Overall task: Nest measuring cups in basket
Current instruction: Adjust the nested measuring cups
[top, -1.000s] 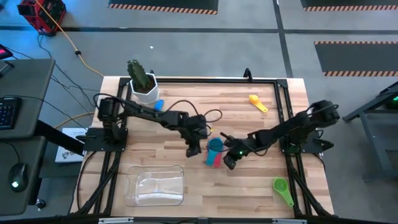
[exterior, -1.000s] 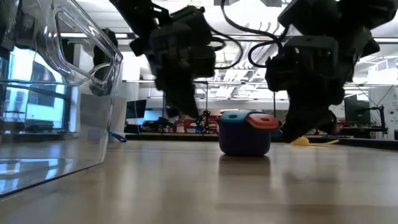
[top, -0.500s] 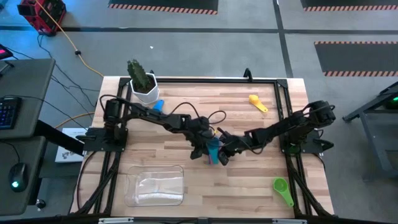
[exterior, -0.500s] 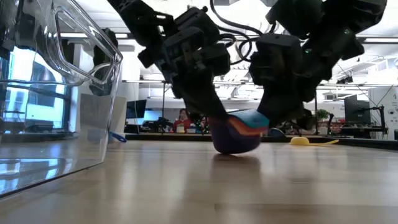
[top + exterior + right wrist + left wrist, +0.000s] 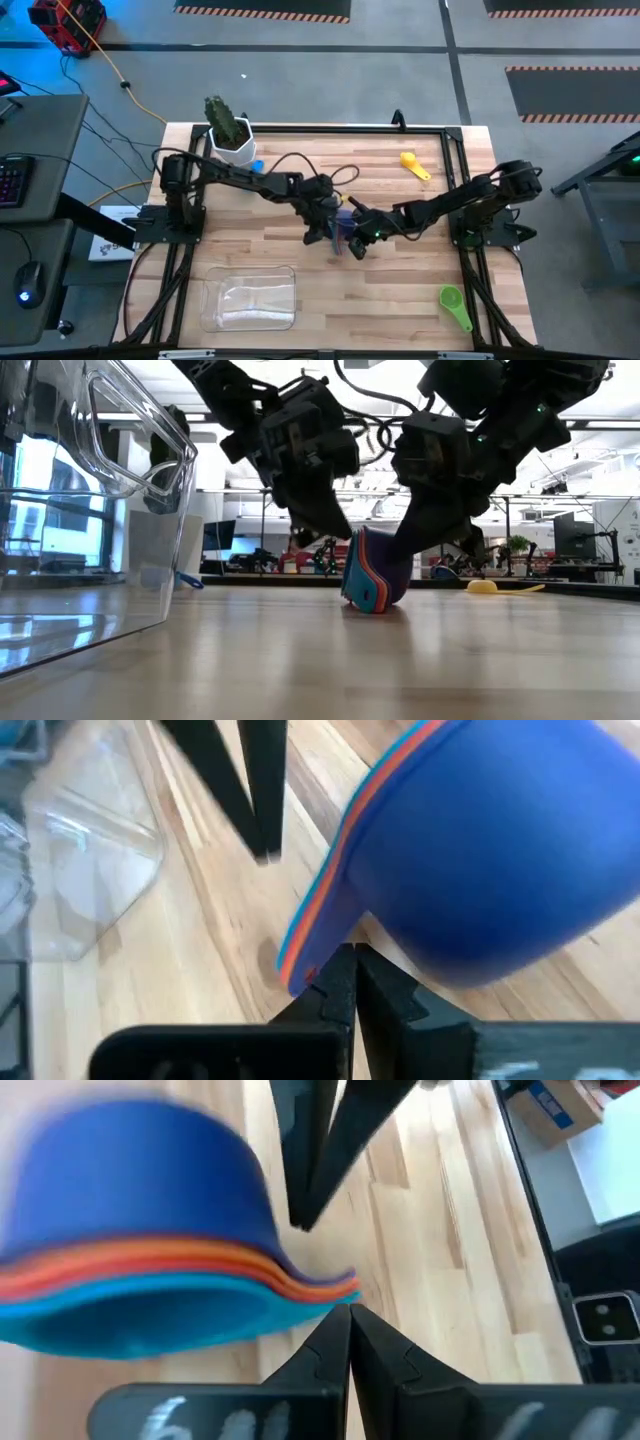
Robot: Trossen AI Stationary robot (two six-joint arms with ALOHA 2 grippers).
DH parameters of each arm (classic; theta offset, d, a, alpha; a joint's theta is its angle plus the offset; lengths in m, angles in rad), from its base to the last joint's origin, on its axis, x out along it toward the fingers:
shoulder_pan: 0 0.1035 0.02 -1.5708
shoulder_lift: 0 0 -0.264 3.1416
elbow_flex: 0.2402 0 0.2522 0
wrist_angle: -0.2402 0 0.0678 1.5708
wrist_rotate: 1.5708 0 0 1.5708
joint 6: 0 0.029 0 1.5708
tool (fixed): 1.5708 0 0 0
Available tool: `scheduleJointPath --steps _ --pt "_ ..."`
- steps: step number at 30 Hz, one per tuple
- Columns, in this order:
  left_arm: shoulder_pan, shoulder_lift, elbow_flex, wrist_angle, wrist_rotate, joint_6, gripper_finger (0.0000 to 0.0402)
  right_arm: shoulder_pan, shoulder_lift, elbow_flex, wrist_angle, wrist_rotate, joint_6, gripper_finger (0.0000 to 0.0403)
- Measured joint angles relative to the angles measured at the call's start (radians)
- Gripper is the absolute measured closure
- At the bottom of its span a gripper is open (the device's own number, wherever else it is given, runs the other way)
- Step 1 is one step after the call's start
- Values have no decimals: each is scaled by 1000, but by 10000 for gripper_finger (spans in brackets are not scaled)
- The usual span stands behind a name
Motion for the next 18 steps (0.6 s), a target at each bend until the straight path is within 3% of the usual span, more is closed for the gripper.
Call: scheduleJointPath --steps 9,14,18 --pt "68 -61 2 -129 -18 114 401 0 -120 -1 -228 -63 -121 403" --pt "106 -87 -1 -180 -109 228 401 -18 -165 -4 -363 55 -185 403" --pt "110 -29 -1 -81 -66 234 401 -85 -118 -4 -349 69 -253 403"
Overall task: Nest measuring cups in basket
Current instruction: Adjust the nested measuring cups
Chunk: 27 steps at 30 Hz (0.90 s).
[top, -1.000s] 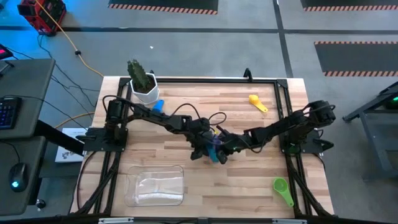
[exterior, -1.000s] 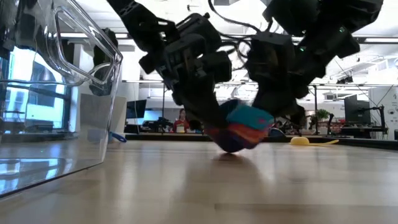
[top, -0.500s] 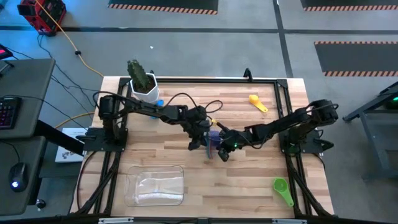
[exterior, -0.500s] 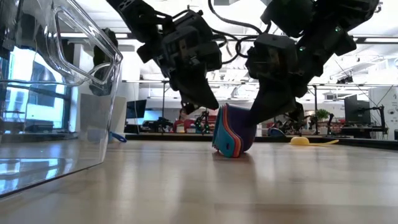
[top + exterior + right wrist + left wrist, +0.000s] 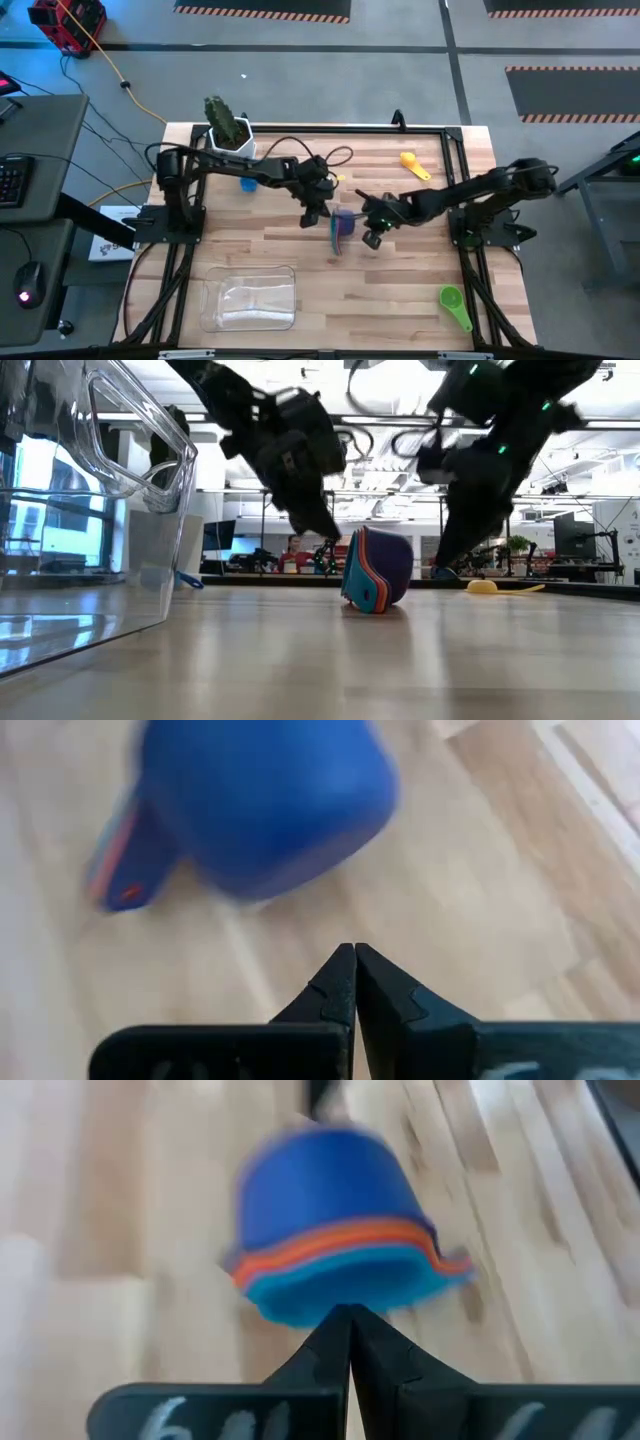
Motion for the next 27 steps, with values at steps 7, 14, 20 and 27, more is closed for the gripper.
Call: scheduleJointPath --steps 7,14,20,27 --pt "-27 65 1 111 20 -57 401 -45 77 0 113 -6 -74 403" --pt "-34 67 0 212 16 -90 401 -44 145 -1 181 -24 -77 403" --pt "-68 67 0 307 16 -113 401 -45 137 0 163 -15 -118 403" --pt "-97 92 -3 346 5 -128 401 -69 130 0 124 -22 -139 403"
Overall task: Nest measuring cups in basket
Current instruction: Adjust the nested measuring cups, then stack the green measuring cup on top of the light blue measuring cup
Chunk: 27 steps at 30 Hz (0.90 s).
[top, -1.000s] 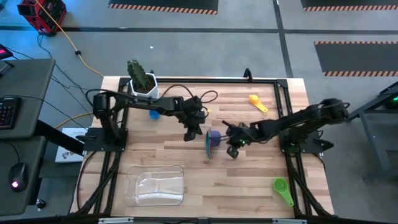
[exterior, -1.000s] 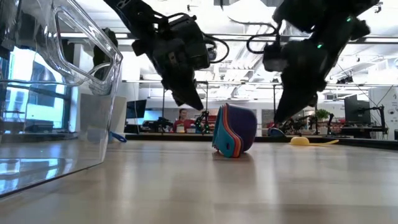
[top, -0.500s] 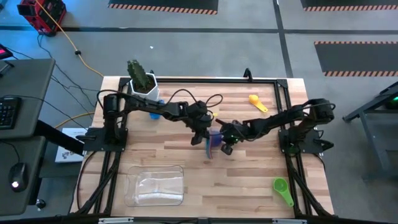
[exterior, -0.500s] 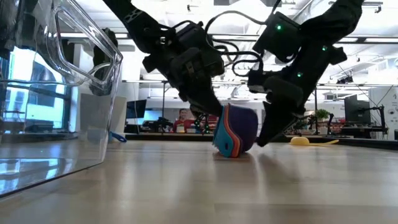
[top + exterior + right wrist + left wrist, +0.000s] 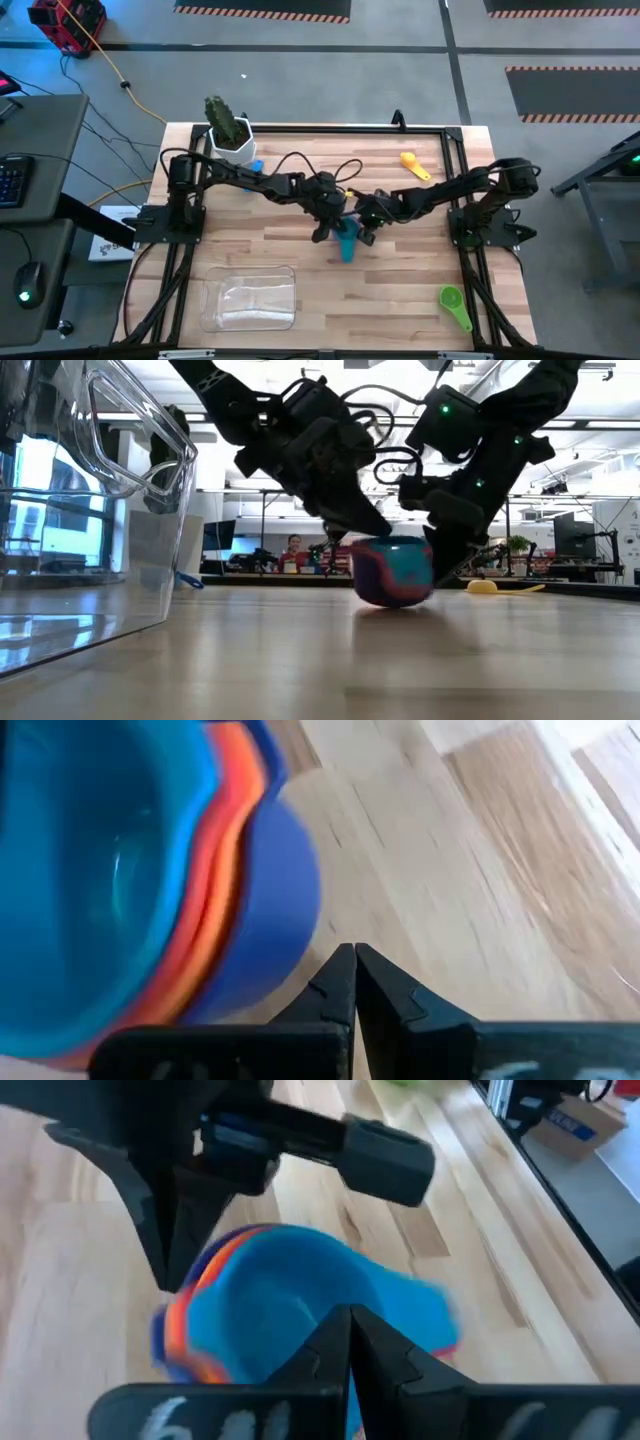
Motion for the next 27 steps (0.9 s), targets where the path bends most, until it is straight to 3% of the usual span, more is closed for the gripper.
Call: scheduleJointPath --steps 11,17,22,27 --pt "92 -72 2 -106 39 1 401 -84 -186 1 -307 19 -133 403" --pt "225 -289 3 -209 111 60 401 -178 -427 1 -484 187 -8 403" --pt "335 -480 -15 -181 111 66 401 -330 -607 -7 -567 257 214 392" --pt "386 -593 -85 -147 108 5 401 -457 -759 -148 -562 242 602 311"
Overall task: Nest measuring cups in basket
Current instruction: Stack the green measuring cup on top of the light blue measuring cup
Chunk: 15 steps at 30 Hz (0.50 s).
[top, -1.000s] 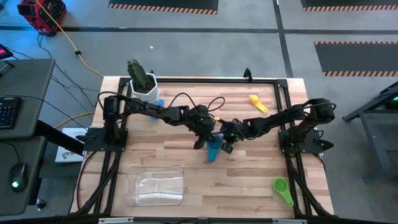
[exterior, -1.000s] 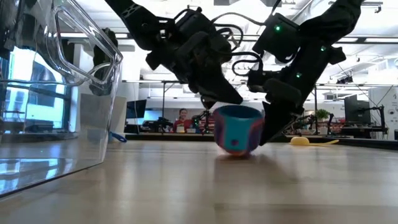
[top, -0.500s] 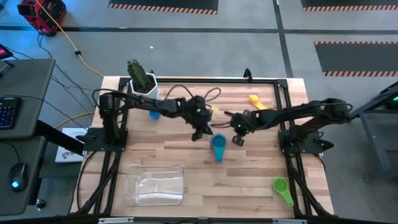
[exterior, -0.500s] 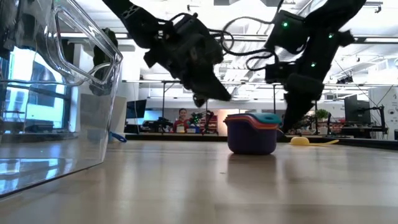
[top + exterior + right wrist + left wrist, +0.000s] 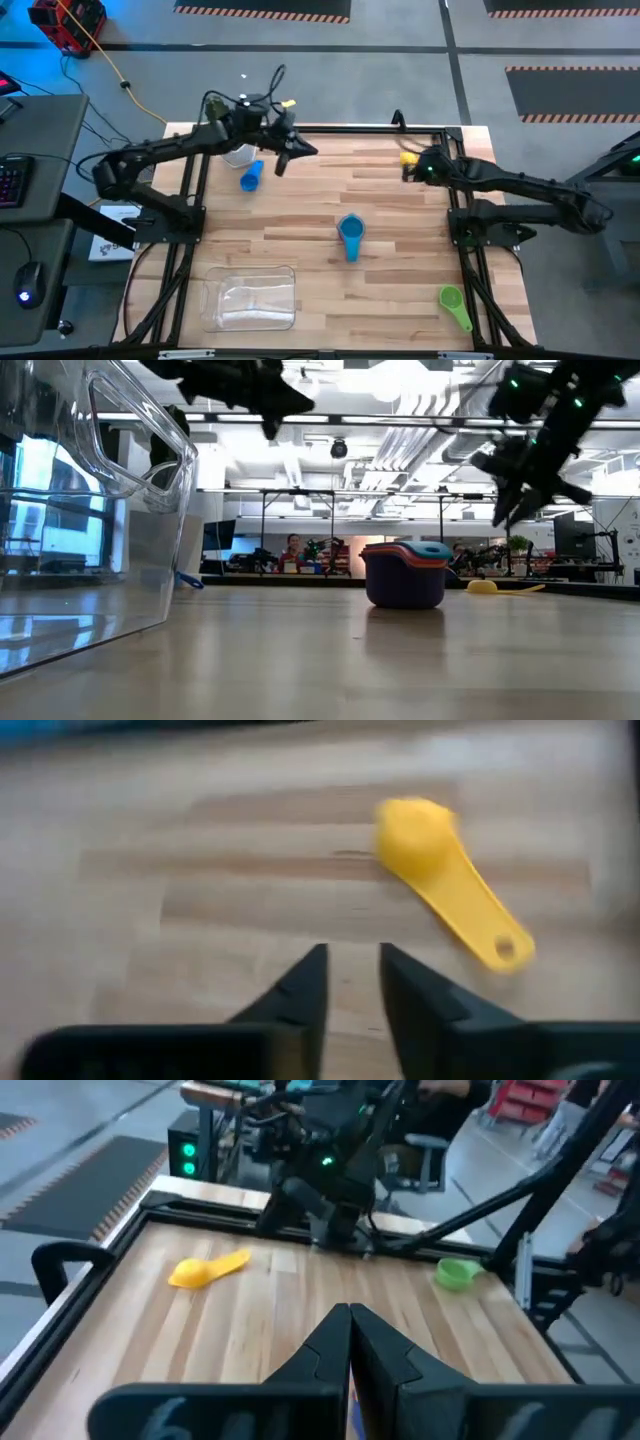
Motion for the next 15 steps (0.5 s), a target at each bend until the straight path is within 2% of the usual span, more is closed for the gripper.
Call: scheduleJointPath --steps 3,7,10,15 --pt "0 -31 -39 54 2 -34 402 -23 -55 -116 78 -8 209 241" --pt "-5 -31 -60 110 -1 -106 401 -64 -58 -229 173 43 441 165" --pt "-9 -30 -64 155 -1 -153 401 -90 -24 -281 177 34 602 143" --pt "-9 -29 -65 238 -1 -227 401 -109 32 -312 250 110 682 139"
